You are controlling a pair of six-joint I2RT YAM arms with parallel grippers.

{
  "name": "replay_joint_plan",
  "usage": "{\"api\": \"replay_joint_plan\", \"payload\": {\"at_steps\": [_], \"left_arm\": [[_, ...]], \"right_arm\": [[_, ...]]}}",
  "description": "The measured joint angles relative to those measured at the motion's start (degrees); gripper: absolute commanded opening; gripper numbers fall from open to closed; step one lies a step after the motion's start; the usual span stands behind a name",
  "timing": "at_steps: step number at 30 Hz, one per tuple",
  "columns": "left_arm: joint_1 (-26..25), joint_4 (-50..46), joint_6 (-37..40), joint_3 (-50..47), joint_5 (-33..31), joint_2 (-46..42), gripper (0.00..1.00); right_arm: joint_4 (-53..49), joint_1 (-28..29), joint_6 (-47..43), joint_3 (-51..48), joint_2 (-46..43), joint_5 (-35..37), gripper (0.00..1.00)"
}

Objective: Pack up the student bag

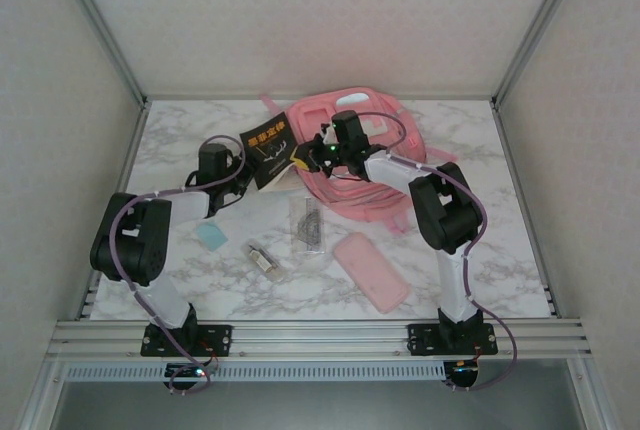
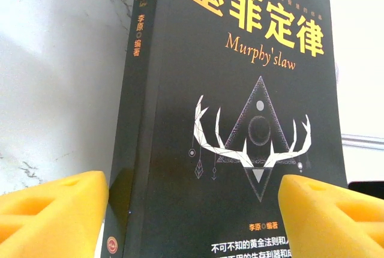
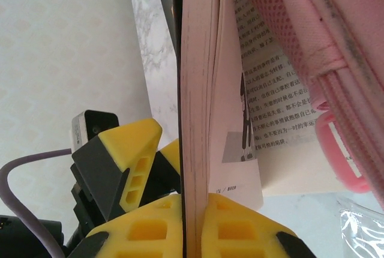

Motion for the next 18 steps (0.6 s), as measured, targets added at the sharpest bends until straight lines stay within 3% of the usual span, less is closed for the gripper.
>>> {"api": "replay_joint_plan", "payload": {"at_steps": [8, 18], "left_arm": [[-0.1, -5.1, 2.7, 1.4, -0.5, -0.2, 0.81], [-1.1, -1.5, 1.7, 1.8, 0.7, 0.6, 0.73]], "right_arm": [[2.5, -1.6, 1.5, -1.9, -0.5, -1.3, 0.01], [4.1, -1.8, 2.7, -2.6, -0.5, -2.3, 0.01]]}}
